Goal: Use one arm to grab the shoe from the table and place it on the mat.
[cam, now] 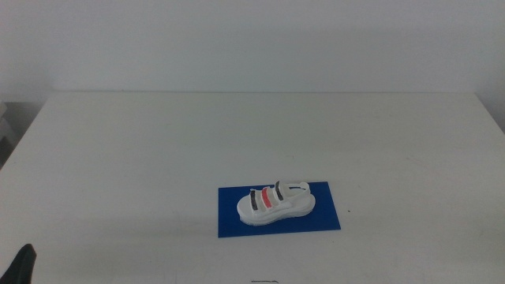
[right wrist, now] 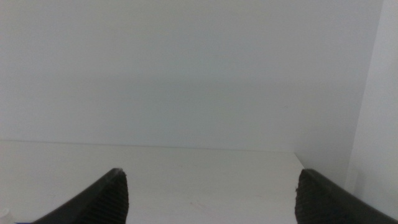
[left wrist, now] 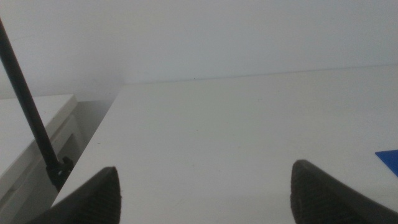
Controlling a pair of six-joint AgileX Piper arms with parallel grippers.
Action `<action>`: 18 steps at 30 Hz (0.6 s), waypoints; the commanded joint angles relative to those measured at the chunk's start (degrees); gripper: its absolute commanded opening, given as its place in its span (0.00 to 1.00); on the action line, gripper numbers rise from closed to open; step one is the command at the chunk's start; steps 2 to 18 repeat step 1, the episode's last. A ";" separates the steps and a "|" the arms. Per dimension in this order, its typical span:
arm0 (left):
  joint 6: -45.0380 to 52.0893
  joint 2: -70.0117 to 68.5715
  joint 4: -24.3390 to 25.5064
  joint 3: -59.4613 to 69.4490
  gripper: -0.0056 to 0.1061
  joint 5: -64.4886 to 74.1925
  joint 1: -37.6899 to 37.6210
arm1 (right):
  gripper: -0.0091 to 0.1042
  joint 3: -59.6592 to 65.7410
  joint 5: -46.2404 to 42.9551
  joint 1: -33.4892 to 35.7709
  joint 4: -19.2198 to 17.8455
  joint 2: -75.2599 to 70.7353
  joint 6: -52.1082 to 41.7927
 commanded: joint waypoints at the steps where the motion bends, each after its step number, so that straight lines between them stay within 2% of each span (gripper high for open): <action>1: -0.84 -1.21 -0.49 -0.19 0.89 -4.71 -0.12 | 0.91 -1.06 -4.17 -0.36 -0.70 -1.32 -0.64; 18: -0.84 -1.21 -0.49 -0.19 0.89 -4.71 -0.12 | 0.91 -1.06 -4.17 -0.36 -0.70 -1.32 -0.64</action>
